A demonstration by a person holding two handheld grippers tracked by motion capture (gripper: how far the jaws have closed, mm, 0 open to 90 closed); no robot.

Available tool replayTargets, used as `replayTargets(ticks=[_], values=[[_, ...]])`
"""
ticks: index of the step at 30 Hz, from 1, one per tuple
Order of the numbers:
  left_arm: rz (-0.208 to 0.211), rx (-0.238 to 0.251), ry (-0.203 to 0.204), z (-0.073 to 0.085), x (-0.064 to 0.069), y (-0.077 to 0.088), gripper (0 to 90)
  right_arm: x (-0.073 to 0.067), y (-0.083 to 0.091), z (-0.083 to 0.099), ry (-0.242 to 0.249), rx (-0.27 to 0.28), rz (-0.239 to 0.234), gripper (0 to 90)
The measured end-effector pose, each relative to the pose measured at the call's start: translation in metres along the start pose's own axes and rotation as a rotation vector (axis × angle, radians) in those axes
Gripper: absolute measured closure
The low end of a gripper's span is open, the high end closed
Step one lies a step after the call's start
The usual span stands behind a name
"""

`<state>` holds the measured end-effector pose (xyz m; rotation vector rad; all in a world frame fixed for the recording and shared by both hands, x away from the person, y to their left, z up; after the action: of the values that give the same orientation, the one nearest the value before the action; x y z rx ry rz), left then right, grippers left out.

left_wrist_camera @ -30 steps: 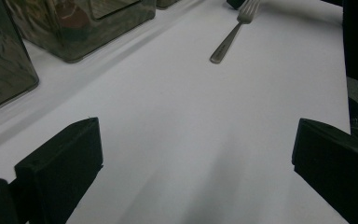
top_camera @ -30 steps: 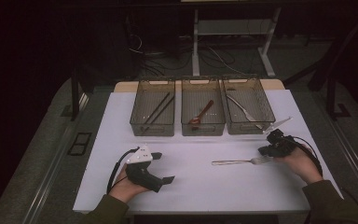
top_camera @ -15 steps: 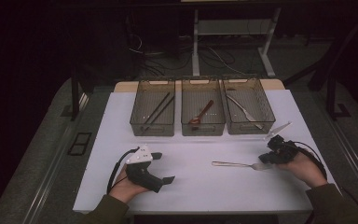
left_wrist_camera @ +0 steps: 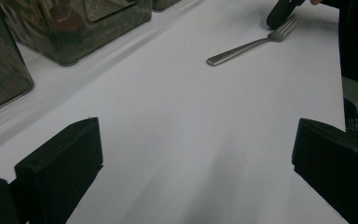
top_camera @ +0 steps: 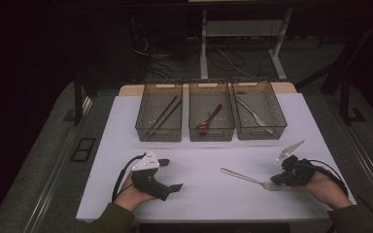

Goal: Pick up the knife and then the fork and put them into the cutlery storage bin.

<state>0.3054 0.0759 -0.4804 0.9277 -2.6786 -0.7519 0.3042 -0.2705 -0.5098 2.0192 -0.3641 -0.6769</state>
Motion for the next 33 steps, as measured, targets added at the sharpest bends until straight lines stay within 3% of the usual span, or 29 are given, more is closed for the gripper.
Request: replayTargets(ticks=[9, 13, 17, 20, 26, 33], values=[[-0.001, 0.001, 0.0, 0.0, 0.0, 0.0, 0.9, -0.007, 0.011, -0.018, 0.021, 0.065, -0.007, 77.4], [-0.001, 0.003, -0.001, 0.0, 0.0, 0.0, 0.9, -0.017, 0.009, -0.031, 0.047, 0.056, -0.021, 75.1], [-0.003, 0.004, 0.002, 0.0, -0.001, 0.0, 0.9, -0.026, 0.0, -0.043, 0.092, 0.009, -0.019, 75.1], [-0.003, 0.006, 0.001, 0.0, -0.001, 0.0, 0.9, -0.028, -0.008, -0.048, 0.137, -0.056, -0.007, 75.7], [-0.003, 0.006, 0.001, 0.0, -0.001, 0.0, 0.8, -0.028, -0.02, -0.052, 0.164, -0.146, -0.009, 76.6], [-0.001, 0.004, -0.001, 0.0, 0.0, -0.001, 0.9, -0.028, -0.028, -0.055, 0.18, -0.211, -0.005, 77.2]])
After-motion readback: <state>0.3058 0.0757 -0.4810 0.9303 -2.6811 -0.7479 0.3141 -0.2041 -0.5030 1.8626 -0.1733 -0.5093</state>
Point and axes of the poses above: each handheld gripper's, and its own axes: y roughly backward along the jaws, z roughly out of its underside, x roughly to its right, the point moved 9 cm from there along -y, roughly forward along the jaws, and after that the axes turned 13 degrees about -z, right-handed, at the moved point
